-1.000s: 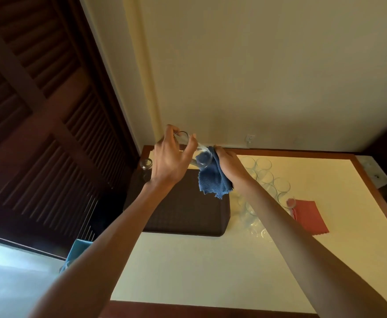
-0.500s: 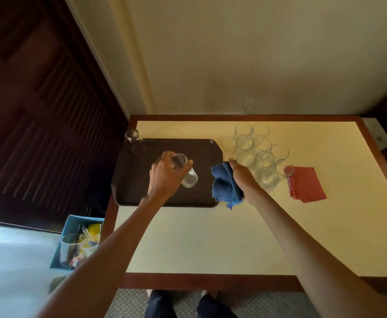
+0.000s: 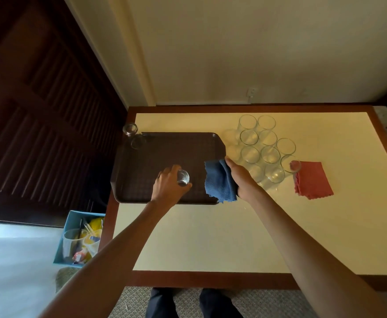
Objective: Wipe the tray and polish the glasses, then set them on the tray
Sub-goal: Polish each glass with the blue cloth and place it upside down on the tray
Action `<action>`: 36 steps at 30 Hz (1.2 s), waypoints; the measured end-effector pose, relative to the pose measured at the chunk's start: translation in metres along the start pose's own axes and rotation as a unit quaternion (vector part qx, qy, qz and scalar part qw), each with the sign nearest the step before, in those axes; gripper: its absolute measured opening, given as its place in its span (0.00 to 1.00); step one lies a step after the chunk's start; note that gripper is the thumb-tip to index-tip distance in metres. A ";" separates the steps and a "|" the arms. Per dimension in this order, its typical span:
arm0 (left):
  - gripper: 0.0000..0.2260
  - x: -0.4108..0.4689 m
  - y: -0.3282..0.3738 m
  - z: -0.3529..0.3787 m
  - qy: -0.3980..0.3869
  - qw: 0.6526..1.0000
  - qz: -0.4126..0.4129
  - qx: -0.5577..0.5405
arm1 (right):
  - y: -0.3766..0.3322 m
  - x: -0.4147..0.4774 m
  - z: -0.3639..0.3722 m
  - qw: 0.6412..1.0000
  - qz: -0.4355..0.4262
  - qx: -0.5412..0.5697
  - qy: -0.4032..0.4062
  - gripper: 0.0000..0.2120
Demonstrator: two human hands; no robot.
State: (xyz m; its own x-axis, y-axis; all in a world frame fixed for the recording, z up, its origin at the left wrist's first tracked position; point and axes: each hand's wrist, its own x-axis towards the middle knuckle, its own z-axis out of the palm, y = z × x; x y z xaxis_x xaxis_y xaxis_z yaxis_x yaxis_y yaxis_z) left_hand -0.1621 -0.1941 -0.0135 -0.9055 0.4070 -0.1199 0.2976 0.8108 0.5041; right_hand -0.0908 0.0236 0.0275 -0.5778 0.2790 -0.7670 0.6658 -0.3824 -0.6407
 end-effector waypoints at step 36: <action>0.10 0.110 0.021 -0.258 -0.215 0.923 -0.010 -0.318 | -0.137 -0.065 0.088 0.964 -0.148 -0.100 -0.195 0.20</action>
State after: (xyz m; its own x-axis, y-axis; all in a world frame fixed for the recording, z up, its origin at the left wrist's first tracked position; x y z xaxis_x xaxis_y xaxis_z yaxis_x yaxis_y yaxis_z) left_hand -0.3340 -0.2412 0.2045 -0.6643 0.6348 -0.3947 -0.0794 0.4652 0.8817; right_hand -0.1866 -0.0197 0.1684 -0.8640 -0.0179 -0.5031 0.4999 -0.1478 -0.8534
